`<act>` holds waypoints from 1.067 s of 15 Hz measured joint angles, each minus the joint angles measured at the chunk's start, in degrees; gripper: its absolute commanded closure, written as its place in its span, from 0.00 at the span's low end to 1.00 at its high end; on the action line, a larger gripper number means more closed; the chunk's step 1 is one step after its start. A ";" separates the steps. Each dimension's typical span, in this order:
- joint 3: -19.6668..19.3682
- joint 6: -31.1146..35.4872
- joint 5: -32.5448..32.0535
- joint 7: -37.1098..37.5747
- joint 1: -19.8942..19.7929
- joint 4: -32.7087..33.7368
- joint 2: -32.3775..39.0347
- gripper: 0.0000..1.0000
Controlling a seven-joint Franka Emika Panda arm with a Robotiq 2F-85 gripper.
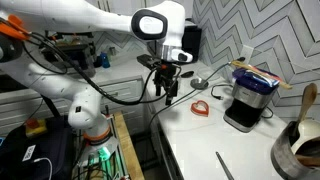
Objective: Pick up the silver spoon on the right and put it in the silver bucket
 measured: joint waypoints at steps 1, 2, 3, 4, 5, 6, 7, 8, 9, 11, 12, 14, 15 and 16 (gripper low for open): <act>0.00 0.00 0.00 0.00 0.00 0.00 0.00 0.00; 0.00 0.00 0.00 0.00 0.00 0.00 0.00 0.00; 0.00 0.00 0.00 0.00 0.00 0.00 0.00 0.00; 0.00 0.00 0.00 0.00 0.00 0.00 0.00 0.00; -0.08 0.00 0.02 1.11 0.00 0.09 0.08 0.00; -0.35 0.54 0.02 3.64 -0.12 0.34 0.40 0.00; -1.06 1.10 0.06 5.74 -0.41 1.06 1.21 0.00; -2.33 1.76 0.06 6.99 -1.00 2.32 2.54 0.00; -4.07 2.25 0.05 7.45 -1.85 4.03 4.13 0.00; -8.60 2.96 0.10 7.38 -4.17 8.29 7.82 0.00; -10.89 3.13 0.23 7.30 -5.35 10.56 9.64 0.00; -15.20 3.58 0.99 7.20 -7.56 15.42 13.44 0.00; -17.02 3.64 1.93 7.23 -8.54 18.03 15.45 0.00; -18.20 3.64 2.81 7.22 -9.30 20.23 17.23 0.00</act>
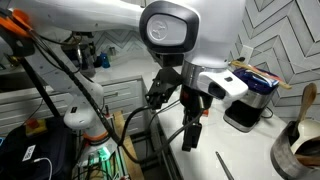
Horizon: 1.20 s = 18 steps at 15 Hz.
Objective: Pick up the silver spoon on the right and put it in the silver bucket
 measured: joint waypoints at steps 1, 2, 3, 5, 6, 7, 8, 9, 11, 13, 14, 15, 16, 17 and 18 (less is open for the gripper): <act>-0.51 0.00 0.52 0.00 -0.37 1.43 1.30 0.00; -0.53 0.00 0.84 0.06 -0.48 2.24 2.15 0.00; -0.37 0.00 1.01 0.19 -0.46 2.59 2.68 0.00; 0.03 -0.02 1.52 2.73 -0.54 2.75 3.36 0.00; 0.25 0.27 2.60 5.85 -0.56 2.75 4.02 0.00; 0.31 1.66 4.56 8.68 -0.56 2.75 5.29 0.00; 0.22 3.74 6.81 11.04 -0.68 2.75 7.18 0.00; -0.01 6.24 9.14 13.03 -0.94 2.73 9.54 0.00; -0.63 11.46 13.94 15.78 -1.93 2.99 14.79 0.00; -1.20 15.10 18.67 17.34 -3.60 4.45 19.83 0.00; -1.44 16.35 21.00 18.01 -4.59 5.52 22.02 0.00; -1.60 17.21 23.22 18.77 -5.61 6.72 23.96 0.00; -1.69 17.77 25.26 19.69 -6.58 7.92 25.58 0.00; -1.73 18.02 27.14 20.96 -7.47 9.24 27.02 0.00; -1.74 18.06 28.73 22.52 -8.19 10.53 28.17 0.00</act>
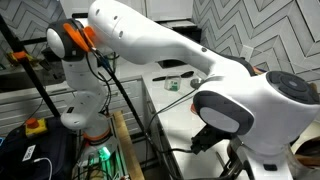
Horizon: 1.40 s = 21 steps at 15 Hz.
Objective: Pick up the silver spoon on the right and put it in the silver bucket
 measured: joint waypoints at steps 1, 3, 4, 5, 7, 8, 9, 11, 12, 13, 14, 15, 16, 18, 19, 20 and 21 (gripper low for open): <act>0.04 0.00 0.19 0.23 -0.28 0.74 0.58 0.00; 0.28 0.00 0.13 0.21 -0.24 0.75 0.59 0.00; 0.42 0.00 0.12 0.21 -0.22 0.75 0.53 0.00; 0.48 0.00 0.12 0.21 -0.21 0.75 0.52 0.00; 0.60 0.41 0.12 0.66 -0.21 0.80 0.62 0.00; 0.63 1.01 0.18 1.49 -0.23 0.92 1.07 0.00; 0.65 2.12 0.18 2.49 -0.23 1.09 1.88 0.00; 0.88 4.50 0.22 4.01 -0.23 1.62 4.32 0.00; 1.07 5.28 0.19 4.92 -0.22 2.09 5.70 0.00; 1.27 6.14 0.15 5.59 -0.22 2.57 7.03 0.00; 1.44 7.10 0.15 6.10 -0.21 3.04 8.22 0.00; 1.54 7.83 0.15 6.45 -0.22 3.62 9.34 0.00; 1.60 8.62 0.16 6.79 -0.24 4.12 10.27 0.00; 1.64 10.11 0.16 7.10 -0.34 5.13 11.79 0.00; 1.64 10.57 0.16 7.21 -0.43 5.55 12.45 0.00; 1.64 10.86 0.16 7.25 -0.56 5.87 13.05 0.00; 1.64 11.08 0.16 7.29 -0.69 6.15 13.58 0.00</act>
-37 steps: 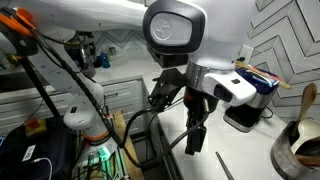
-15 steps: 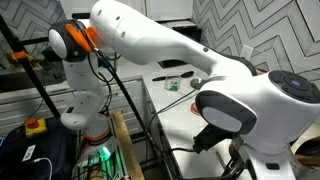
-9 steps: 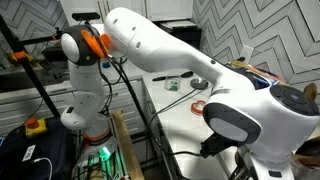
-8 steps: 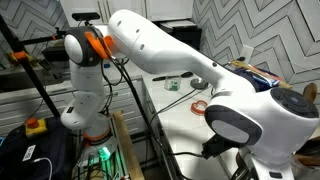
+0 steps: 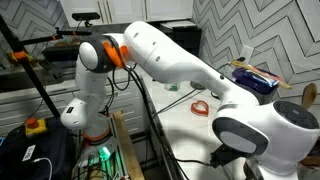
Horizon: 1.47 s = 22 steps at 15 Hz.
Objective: Pick up the silver spoon on the right and put it in the silver bucket
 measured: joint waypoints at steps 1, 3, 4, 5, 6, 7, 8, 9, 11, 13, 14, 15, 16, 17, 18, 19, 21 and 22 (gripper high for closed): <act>0.00 0.08 0.00 0.03 -0.14 0.24 0.51 0.00; 0.00 0.12 0.00 0.07 -0.42 0.59 1.36 0.00; 0.00 0.12 0.00 0.16 -0.57 0.70 1.68 0.00; -0.02 0.12 -0.10 0.29 -0.71 0.77 1.94 0.00; -0.04 0.12 -0.18 0.51 -0.85 0.78 2.12 0.00; -0.12 0.10 -0.25 0.81 -0.96 0.78 2.26 0.00; -0.20 0.08 -0.27 1.04 -1.09 0.78 2.36 0.00; -0.26 0.08 -0.27 1.18 -1.22 0.78 2.44 0.05; -0.27 0.08 -0.26 1.30 -1.52 0.78 2.54 0.17; -0.26 0.08 -0.23 1.62 -1.74 0.77 2.73 0.36; -0.24 0.08 -0.17 1.91 -1.85 0.77 2.87 0.46; -0.23 0.08 -0.11 2.14 -1.93 0.77 3.05 0.51; -0.18 0.09 0.01 2.25 -2.03 0.77 3.26 0.51; -0.10 0.11 0.05 2.32 -2.09 0.77 3.46 0.52; -0.02 0.14 0.08 2.39 -2.12 0.77 3.61 0.51; 0.10 0.20 0.12 2.48 -2.12 0.77 3.72 0.47; 0.34 0.51 0.15 2.69 -2.12 0.78 3.91 0.70; 0.43 0.63 0.16 2.77 -2.12 0.78 3.99 0.73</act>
